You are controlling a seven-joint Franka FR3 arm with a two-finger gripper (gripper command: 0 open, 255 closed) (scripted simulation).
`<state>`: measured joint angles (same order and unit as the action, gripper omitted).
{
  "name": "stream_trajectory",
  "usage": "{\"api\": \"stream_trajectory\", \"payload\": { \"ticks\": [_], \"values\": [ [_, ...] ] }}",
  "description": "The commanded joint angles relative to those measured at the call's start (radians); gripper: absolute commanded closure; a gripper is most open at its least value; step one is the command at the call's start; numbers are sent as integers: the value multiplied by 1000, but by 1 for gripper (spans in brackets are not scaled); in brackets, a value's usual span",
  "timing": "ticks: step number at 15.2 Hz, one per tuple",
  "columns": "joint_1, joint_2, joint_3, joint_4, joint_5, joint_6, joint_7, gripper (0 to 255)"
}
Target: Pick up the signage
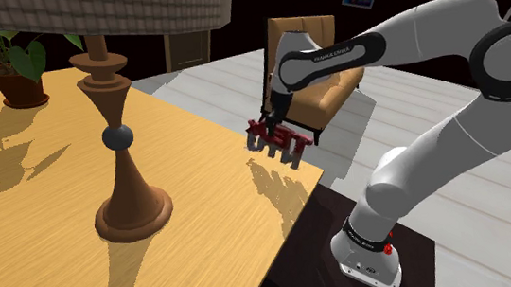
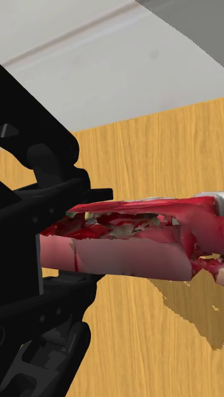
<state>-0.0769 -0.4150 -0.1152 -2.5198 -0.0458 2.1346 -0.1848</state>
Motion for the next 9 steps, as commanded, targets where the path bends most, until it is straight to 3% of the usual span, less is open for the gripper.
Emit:
{"api": "stream_trajectory", "payload": {
  "ticks": [1,9],
  "values": [
    [0,-15,2,16,0,-31,1,255],
    [0,-42,6,79,1,-120,2,255]
  ]
}}
